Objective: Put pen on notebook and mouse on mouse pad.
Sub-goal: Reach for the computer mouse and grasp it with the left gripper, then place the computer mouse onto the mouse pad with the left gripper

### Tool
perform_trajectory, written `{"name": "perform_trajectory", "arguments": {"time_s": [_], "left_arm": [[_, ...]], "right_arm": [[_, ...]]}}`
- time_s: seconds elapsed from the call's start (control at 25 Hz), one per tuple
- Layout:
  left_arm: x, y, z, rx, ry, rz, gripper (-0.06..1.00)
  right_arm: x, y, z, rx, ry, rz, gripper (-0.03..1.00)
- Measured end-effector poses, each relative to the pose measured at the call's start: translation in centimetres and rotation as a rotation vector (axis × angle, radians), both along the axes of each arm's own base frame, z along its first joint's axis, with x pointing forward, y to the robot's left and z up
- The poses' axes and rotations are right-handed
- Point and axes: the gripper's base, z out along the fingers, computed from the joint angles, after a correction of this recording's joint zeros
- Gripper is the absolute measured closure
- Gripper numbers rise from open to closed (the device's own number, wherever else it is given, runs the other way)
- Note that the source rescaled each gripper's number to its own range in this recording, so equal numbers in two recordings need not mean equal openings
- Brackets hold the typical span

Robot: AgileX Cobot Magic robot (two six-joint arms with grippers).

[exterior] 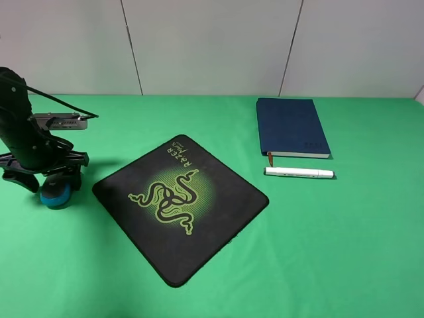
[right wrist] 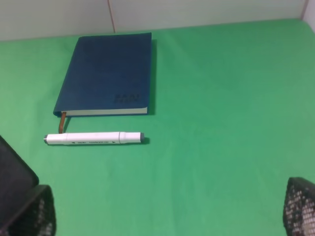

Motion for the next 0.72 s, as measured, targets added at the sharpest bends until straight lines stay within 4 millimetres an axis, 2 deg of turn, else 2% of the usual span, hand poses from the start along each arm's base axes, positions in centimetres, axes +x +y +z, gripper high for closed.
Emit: {"name": "perform_trajectory", "arguments": {"time_s": [0.04,0.08,0.52,0.72], "left_arm": [[0.0,0.0,0.0,-0.001,-0.003,0.0,0.87],[0.0,0.0,0.0,-0.001,-0.004,0.0,0.94],[0.1,0.0,0.0,-0.001,-0.01,-0.001,0.94],[0.9,0.0,1.6,0.006,-0.004,0.005,0.94]], "right_arm": [[0.0,0.0,0.0,0.0,0.0,0.0,-0.03],[0.0,0.0,0.0,0.0,0.0,0.0,-0.03],[0.0,0.0,0.0,0.0,0.0,0.0,-0.03],[0.0,0.0,0.0,0.0,0.0,0.0,-0.03]]}}
